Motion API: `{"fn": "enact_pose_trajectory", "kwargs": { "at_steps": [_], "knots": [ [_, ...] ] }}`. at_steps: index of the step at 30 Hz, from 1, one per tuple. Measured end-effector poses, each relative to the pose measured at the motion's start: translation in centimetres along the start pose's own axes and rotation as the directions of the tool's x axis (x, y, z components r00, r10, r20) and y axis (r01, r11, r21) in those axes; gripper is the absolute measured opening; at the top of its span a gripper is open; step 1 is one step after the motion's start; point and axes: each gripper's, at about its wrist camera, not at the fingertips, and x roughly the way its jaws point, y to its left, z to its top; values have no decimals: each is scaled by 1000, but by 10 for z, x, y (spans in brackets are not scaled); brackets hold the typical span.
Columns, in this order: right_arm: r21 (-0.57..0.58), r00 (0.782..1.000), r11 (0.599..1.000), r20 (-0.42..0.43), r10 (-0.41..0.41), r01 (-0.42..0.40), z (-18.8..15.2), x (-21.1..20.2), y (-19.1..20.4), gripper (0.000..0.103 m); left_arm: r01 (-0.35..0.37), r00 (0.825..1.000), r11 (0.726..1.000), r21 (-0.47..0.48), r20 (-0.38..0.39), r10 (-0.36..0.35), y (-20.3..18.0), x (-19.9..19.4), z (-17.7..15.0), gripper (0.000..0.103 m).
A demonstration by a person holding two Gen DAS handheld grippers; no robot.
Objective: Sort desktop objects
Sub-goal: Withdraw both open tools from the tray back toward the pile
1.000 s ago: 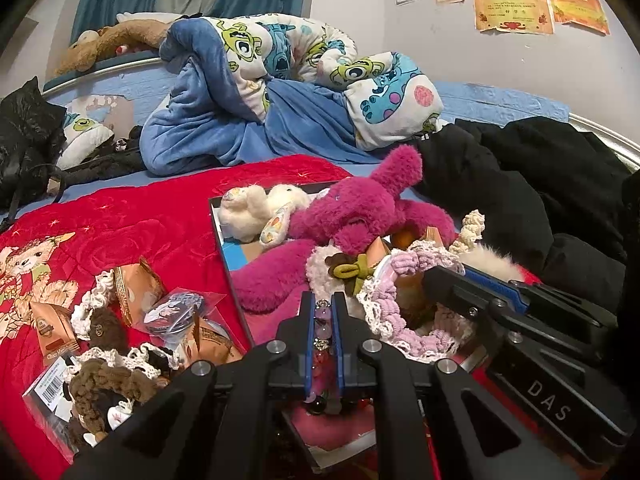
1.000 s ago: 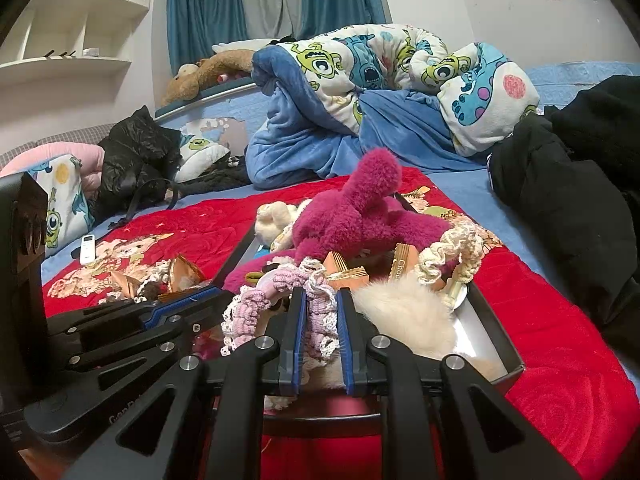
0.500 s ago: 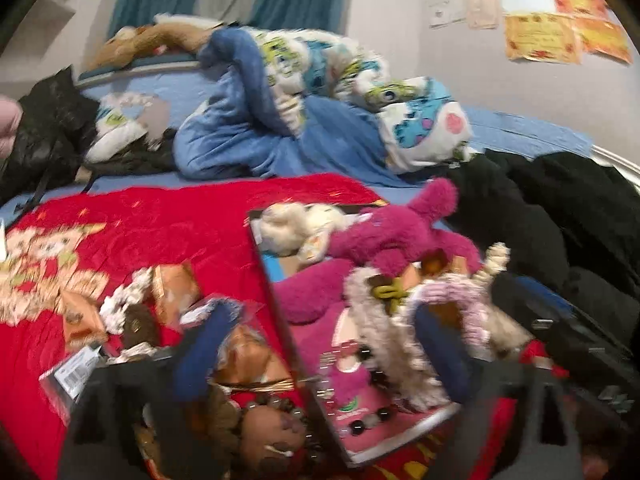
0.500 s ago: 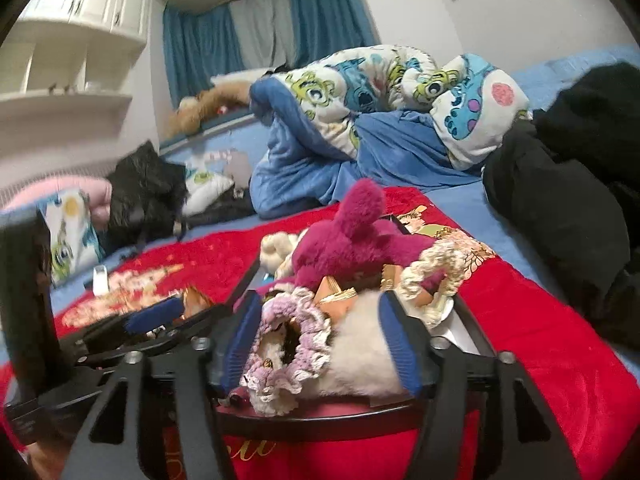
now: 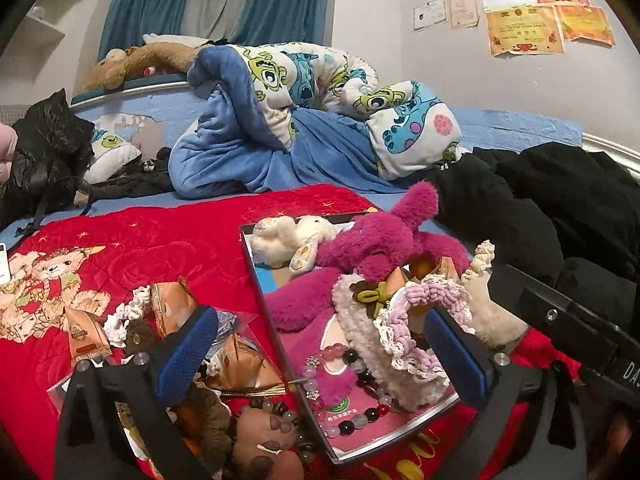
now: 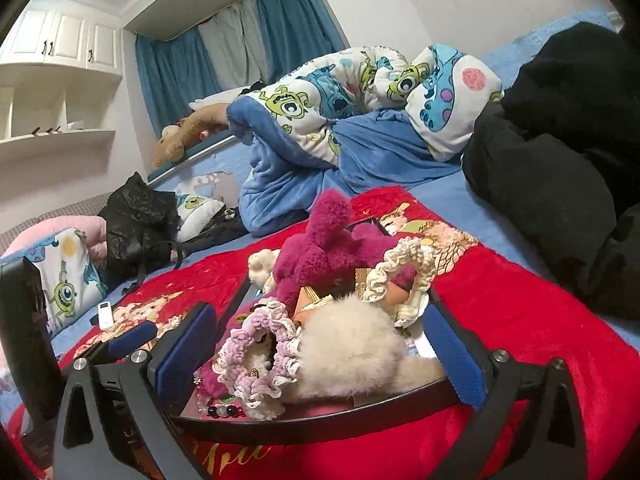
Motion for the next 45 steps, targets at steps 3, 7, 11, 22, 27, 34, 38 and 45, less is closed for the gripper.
{"fn": "enact_pose_trajectory", "kwargs": {
  "at_steps": [3,7,11,22,27,34,38,45],
  "knots": [
    [12,1000,1000,-1,6,-6,0,0,-2,103,2,1000,1000,-1,2,-2,1,-1,-1,103],
    [33,1000,999,5,11,-11,-1,-4,-5,103,5,1000,1000,0,2,-5,1,-1,-1,103],
    [64,1000,998,7,7,-7,-2,-7,-9,103,4,1000,1000,0,6,-4,0,-1,-2,103],
    [29,997,1000,71,-8,6,-1,-22,0,103,-5,999,1000,-17,35,5,7,-20,2,103],
    [-29,997,999,68,22,-20,-2,-26,16,103,-18,999,1000,-20,41,19,19,-37,5,103],
    [-67,997,995,37,70,-67,-5,-25,36,103,-76,995,997,17,67,74,40,-60,17,103],
    [-68,996,994,32,87,-84,-6,-24,47,103,-104,992,994,14,78,103,61,-74,22,103],
    [-79,988,986,19,151,-149,-9,-18,80,103,-188,978,982,-12,91,189,110,-99,27,103]
  ]
}}
